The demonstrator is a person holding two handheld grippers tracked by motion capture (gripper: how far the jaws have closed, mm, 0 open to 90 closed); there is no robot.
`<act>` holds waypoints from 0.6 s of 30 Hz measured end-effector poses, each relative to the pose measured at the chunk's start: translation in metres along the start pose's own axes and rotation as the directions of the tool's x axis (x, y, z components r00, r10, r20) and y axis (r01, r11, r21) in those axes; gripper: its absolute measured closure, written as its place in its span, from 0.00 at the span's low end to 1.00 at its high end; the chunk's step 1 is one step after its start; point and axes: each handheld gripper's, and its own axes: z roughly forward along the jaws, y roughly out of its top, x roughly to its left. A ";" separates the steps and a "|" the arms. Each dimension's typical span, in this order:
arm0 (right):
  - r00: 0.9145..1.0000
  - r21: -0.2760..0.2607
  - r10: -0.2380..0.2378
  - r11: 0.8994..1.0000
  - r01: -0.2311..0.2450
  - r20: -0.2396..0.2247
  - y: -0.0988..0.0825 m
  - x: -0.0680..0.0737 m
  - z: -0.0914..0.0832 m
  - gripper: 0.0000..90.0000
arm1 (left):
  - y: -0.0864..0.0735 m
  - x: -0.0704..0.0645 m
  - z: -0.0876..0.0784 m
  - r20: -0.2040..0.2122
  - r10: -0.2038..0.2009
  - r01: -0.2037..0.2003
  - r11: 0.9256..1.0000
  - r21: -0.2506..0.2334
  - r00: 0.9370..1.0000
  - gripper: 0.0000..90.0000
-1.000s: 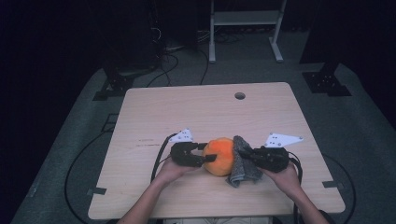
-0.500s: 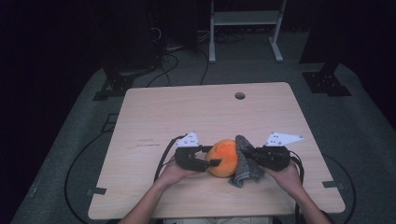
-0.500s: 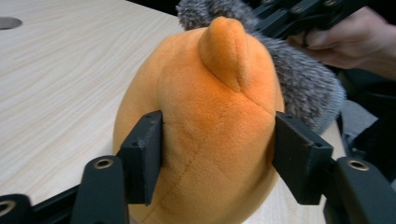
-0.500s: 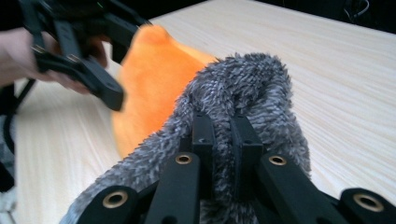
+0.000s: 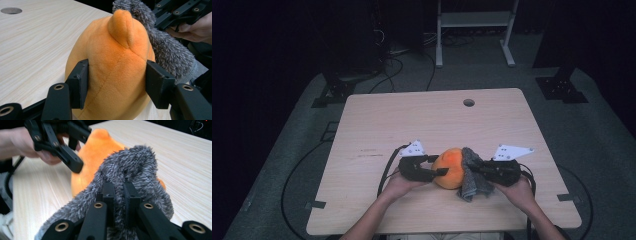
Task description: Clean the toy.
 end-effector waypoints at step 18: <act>0.993 -0.030 -0.030 0.999 0.027 -0.112 0.028 0.010 0.003 0.91 | 0.000 -0.016 0.005 0.041 0.124 -0.126 0.991 0.045 0.991 0.48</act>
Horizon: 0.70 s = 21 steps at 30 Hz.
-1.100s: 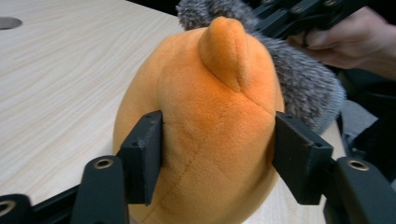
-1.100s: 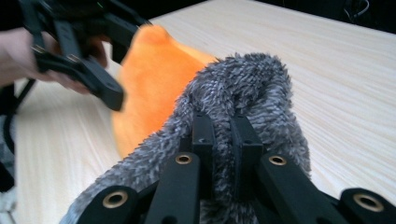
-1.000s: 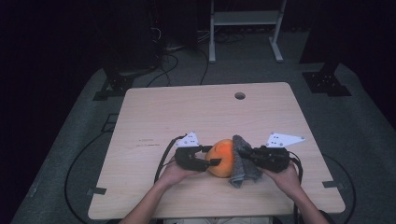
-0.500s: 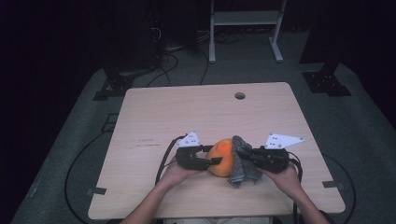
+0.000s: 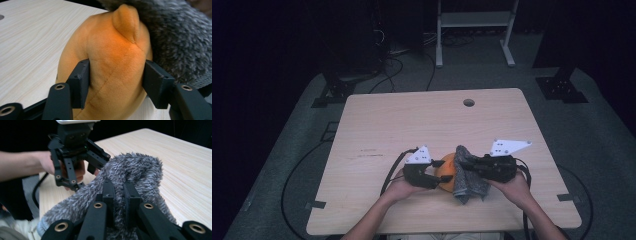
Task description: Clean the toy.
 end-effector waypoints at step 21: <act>1.000 0.040 0.025 0.999 -0.025 -0.016 -0.010 -0.013 -0.006 0.91 | -0.001 0.010 0.011 0.044 -0.003 0.002 1.000 0.023 0.999 0.17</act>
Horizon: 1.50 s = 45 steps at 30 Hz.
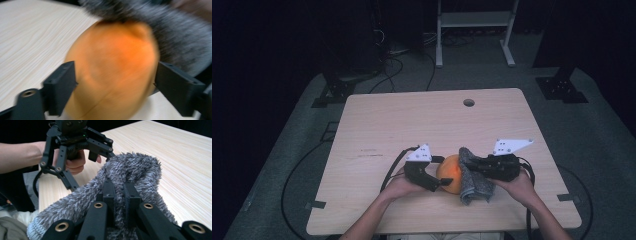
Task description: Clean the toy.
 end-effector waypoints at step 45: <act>0.998 -0.053 0.001 0.999 0.002 0.056 0.004 0.011 0.010 0.91 | 0.010 -0.003 -0.035 -0.081 -0.035 0.035 0.999 -0.004 0.996 0.59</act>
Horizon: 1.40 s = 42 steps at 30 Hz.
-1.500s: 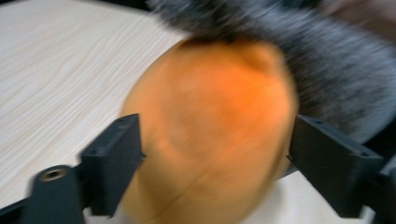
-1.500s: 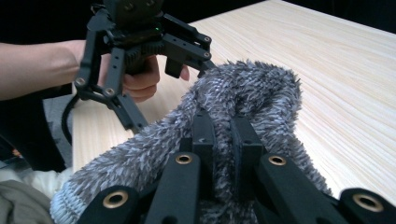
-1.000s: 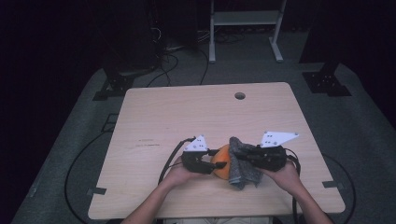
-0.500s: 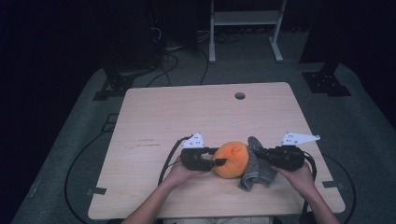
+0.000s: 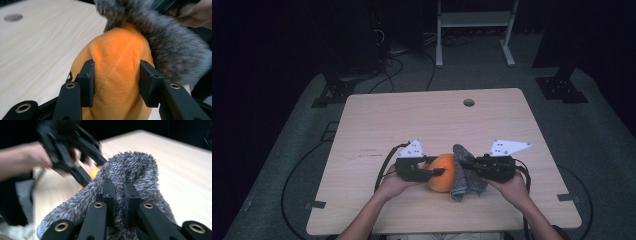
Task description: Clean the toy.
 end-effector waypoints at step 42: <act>0.998 0.000 -0.033 0.999 0.033 0.054 0.001 0.001 -0.006 0.91 | -0.001 0.003 0.021 -0.004 -0.028 0.028 0.999 -0.015 1.000 0.45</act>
